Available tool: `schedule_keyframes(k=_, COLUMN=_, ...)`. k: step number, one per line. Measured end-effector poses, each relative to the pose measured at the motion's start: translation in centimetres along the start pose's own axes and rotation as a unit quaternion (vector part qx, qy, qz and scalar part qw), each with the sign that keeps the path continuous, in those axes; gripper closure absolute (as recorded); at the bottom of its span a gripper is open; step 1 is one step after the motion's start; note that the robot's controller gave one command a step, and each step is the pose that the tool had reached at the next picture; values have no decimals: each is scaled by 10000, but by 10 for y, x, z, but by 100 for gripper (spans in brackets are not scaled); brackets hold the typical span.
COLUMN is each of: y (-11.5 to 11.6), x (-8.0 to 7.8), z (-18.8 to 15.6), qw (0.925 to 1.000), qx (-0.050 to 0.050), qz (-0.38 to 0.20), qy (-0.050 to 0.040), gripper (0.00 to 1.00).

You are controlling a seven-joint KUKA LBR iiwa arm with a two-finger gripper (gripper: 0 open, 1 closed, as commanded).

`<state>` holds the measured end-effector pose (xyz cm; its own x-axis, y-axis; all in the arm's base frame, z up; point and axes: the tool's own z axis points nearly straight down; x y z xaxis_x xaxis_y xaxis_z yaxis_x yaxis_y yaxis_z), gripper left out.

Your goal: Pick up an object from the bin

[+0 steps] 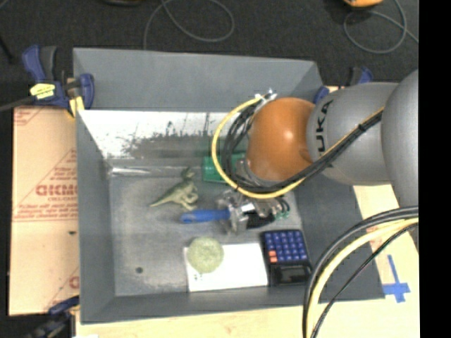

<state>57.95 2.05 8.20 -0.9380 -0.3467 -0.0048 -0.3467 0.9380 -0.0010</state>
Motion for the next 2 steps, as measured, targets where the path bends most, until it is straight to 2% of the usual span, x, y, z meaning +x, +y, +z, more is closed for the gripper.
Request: schedule_keyframes(k=2, y=0, x=0, z=-2, qw=10000, qx=-3, qz=8, qy=4, gripper=100)
